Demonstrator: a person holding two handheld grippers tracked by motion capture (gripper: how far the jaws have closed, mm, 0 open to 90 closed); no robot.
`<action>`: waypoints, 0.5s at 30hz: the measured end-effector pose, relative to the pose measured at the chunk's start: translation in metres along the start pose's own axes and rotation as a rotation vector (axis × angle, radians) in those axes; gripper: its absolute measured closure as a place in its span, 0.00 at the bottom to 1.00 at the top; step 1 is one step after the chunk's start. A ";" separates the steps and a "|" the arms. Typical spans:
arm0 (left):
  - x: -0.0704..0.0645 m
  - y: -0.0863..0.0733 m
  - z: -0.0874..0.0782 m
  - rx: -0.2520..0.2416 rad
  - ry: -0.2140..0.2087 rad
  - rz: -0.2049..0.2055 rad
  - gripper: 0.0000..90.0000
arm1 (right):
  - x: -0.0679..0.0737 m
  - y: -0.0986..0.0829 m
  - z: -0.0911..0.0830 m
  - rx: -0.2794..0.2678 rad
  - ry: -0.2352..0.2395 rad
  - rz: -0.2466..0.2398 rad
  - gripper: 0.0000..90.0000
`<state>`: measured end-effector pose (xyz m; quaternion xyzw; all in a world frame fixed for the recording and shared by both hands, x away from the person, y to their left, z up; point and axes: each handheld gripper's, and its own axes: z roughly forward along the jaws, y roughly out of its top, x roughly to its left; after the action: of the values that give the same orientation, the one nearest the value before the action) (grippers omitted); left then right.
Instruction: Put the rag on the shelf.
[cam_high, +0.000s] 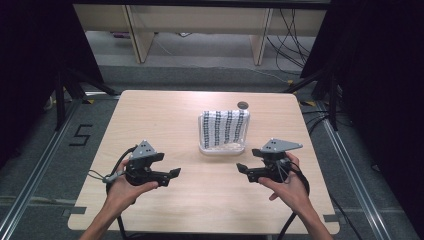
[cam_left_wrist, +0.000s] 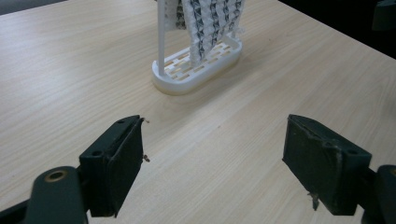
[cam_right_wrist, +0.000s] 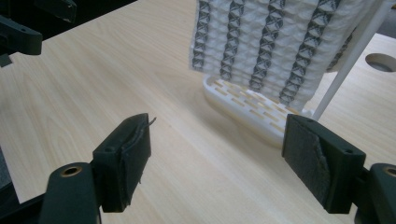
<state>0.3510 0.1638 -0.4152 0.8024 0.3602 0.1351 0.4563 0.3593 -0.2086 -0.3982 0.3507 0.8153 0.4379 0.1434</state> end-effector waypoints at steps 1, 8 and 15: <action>-0.002 -0.001 0.002 -0.013 0.004 -0.014 0.22 | 0.003 -0.002 0.001 -0.003 0.011 0.031 0.28; -0.007 -0.010 0.004 -0.004 -0.011 -0.005 0.22 | 0.006 -0.011 0.002 0.009 0.020 0.029 0.28; -0.010 -0.021 0.008 0.008 -0.021 -0.003 0.22 | 0.006 -0.021 0.004 0.019 0.022 0.016 0.28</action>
<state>0.3385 0.1586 -0.4362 0.8050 0.3569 0.1247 0.4572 0.3479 -0.2102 -0.4174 0.3539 0.8181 0.4351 0.1273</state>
